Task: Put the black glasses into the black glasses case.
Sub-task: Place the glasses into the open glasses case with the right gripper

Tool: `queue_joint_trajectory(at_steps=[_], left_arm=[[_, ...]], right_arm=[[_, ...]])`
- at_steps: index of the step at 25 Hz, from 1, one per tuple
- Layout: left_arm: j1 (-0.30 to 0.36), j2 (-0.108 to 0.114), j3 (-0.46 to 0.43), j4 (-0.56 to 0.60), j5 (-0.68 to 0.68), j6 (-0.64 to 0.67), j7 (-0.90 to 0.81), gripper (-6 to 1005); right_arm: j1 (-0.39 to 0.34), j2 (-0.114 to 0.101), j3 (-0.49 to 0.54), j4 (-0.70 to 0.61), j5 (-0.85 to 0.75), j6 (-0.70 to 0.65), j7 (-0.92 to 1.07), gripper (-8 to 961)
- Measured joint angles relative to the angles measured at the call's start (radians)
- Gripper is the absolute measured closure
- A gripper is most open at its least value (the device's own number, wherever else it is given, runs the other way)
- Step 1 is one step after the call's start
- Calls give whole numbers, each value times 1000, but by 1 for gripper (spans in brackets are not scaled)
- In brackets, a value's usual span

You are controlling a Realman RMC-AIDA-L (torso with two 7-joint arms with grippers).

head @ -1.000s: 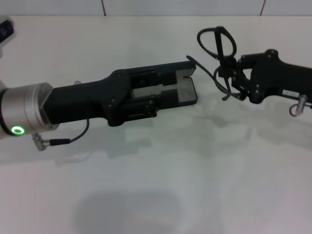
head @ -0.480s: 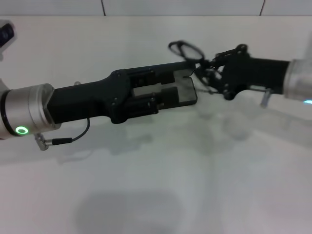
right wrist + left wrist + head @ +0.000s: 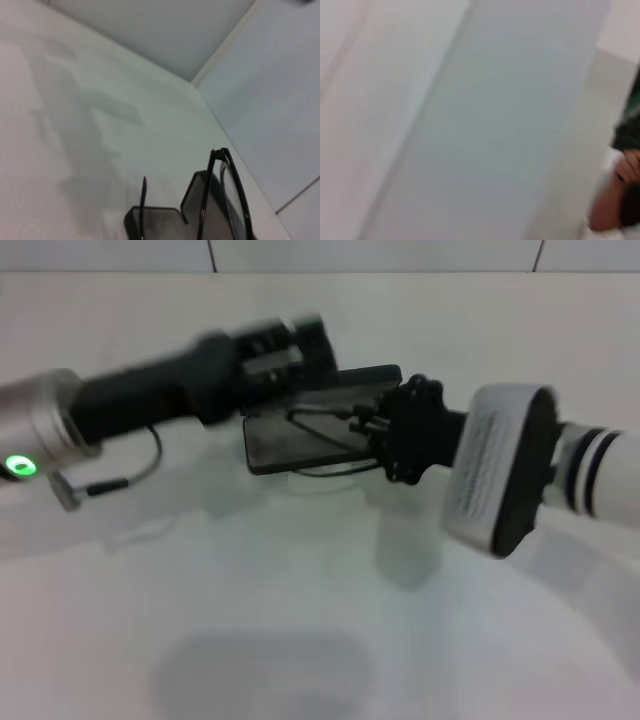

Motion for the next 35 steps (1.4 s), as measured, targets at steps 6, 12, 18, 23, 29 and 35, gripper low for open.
queue_joint_trajectory(at_steps=[6,12,18,23,29,35], left_arm=[[18,-7,-157,-1,-1,0,-2,380],[28,-6,-161,-1,-1,0,4,380],[30,-6,-161,0,6,-1,6,380],[29,-6,-161,0,7,-2,7,380],[26,-8,-160,0,8,-2,7,380],[26,-13,-161,-2,8,-14,23,380]], right_arm=[[10,0,-60,-13,-11,99,-6,827],[13,0,-70,-36,-35,153,-16,827],[33,0,-118,-7,-63,237,-18,827],[50,0,-145,27,-62,278,-17,827],[66,0,-172,46,-60,318,-15,826],[81,0,-200,52,-63,326,-17,826]])
